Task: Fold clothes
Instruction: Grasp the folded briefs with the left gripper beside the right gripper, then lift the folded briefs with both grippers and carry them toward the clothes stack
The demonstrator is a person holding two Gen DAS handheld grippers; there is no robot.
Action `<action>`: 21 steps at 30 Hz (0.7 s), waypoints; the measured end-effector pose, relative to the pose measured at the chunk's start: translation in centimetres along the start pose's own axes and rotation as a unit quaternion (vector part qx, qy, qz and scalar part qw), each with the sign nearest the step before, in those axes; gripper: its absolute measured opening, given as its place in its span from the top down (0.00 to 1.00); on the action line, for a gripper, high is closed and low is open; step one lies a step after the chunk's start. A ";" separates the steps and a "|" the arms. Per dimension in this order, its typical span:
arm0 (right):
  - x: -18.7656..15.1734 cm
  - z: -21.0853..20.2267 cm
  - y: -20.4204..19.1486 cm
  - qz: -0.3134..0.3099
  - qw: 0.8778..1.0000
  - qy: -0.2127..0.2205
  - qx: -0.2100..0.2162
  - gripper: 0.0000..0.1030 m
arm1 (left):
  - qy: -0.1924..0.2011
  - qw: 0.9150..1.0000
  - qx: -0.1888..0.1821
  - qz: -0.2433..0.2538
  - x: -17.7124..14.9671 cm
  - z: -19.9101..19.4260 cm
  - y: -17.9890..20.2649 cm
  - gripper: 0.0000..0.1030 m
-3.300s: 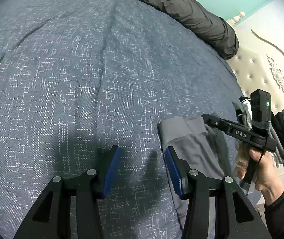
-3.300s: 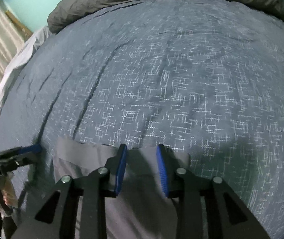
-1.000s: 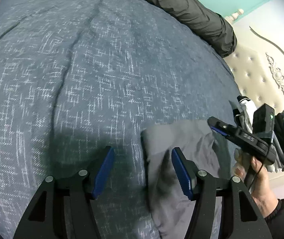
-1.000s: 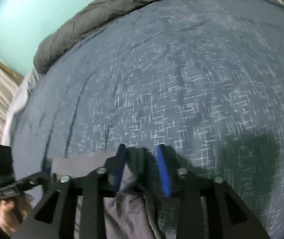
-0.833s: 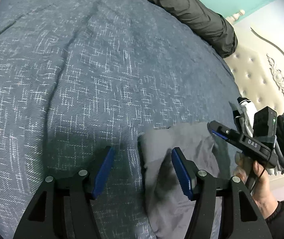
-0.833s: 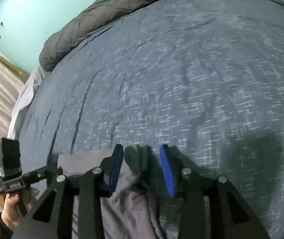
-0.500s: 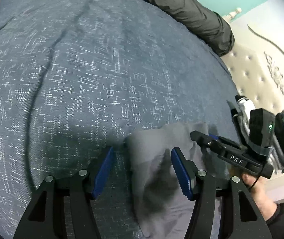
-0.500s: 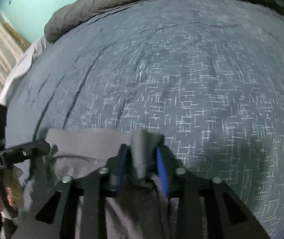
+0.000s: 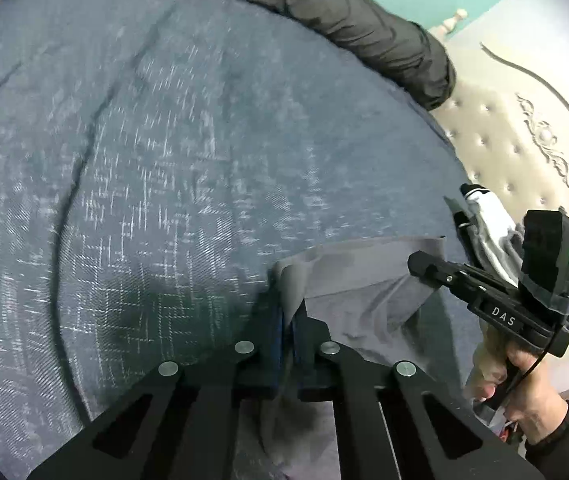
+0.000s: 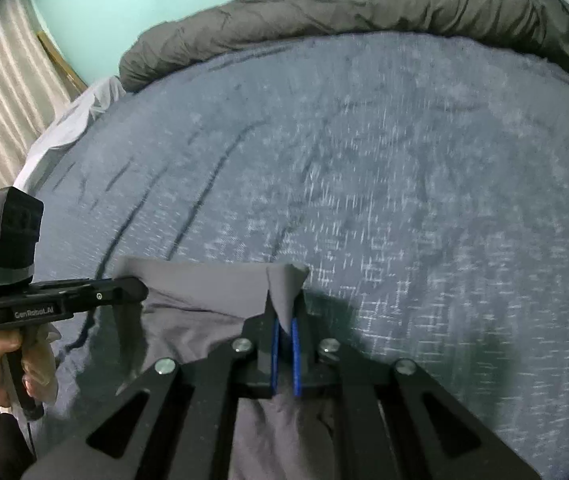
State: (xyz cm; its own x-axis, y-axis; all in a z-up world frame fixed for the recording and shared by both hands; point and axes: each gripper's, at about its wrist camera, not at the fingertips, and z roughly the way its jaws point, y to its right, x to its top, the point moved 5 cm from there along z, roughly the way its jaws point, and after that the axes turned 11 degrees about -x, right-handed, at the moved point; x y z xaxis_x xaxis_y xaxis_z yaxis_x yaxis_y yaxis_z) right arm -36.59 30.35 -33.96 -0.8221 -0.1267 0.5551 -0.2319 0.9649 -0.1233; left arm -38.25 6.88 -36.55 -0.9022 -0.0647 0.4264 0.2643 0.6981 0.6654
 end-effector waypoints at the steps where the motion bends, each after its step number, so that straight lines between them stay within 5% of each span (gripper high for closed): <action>1: 0.1 -0.7 0.0 -0.001 1.000 0.007 0.001 0.96 | 0.004 1.000 -0.002 0.006 0.1 -0.5 0.7 0.97; 13: 1.9 -11.4 -1.6 -0.013 0.995 0.099 0.005 0.96 | 0.047 0.996 -0.017 0.075 1.5 -7.6 10.0 0.98; 21: 2.8 -21.1 -2.6 -0.017 0.986 0.164 0.005 0.96 | 0.086 0.986 -0.013 0.143 1.8 -13.7 18.8 0.98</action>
State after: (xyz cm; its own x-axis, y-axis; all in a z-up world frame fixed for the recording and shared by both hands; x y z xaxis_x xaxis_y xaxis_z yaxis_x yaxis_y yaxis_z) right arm -27.28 32.38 -14.72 -0.6022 -0.0767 0.7947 -0.2633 0.9588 -0.1069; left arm -30.23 10.13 -14.89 -0.7193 0.0101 0.6946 0.5096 0.6872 0.5177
